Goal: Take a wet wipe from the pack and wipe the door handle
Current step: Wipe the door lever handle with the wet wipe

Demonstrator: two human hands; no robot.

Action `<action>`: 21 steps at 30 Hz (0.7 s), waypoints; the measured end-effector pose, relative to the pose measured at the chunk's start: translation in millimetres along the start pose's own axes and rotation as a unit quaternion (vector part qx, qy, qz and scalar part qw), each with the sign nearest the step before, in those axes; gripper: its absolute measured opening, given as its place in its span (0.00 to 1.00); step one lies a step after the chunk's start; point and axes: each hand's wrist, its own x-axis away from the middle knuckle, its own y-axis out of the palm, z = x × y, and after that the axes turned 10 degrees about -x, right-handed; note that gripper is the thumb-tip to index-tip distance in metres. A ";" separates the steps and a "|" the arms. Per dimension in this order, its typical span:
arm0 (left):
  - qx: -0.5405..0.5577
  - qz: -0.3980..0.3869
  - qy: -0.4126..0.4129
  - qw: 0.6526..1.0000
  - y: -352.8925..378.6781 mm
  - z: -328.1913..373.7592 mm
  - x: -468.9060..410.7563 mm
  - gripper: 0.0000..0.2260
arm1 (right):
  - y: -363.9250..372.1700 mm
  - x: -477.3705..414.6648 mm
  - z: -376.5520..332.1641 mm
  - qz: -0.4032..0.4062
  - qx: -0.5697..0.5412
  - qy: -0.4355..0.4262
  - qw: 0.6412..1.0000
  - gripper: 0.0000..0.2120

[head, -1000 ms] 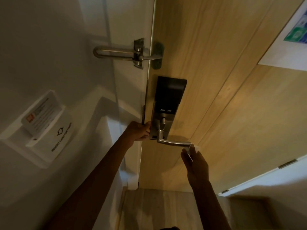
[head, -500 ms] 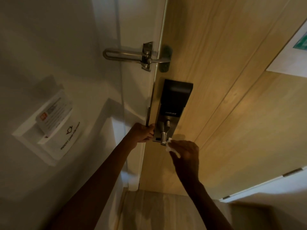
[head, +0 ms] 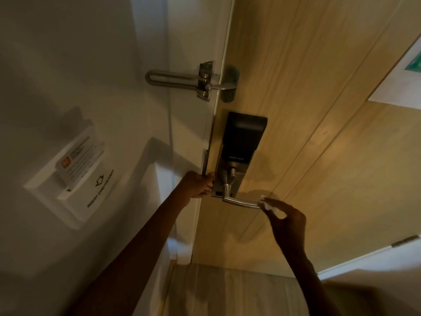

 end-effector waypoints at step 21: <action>0.001 -0.048 -0.045 0.998 -3.5 -0.7 -8.4 0.13 | 59.7 34.8 -42.7 0.141 -0.557 0.477 0.666 0.09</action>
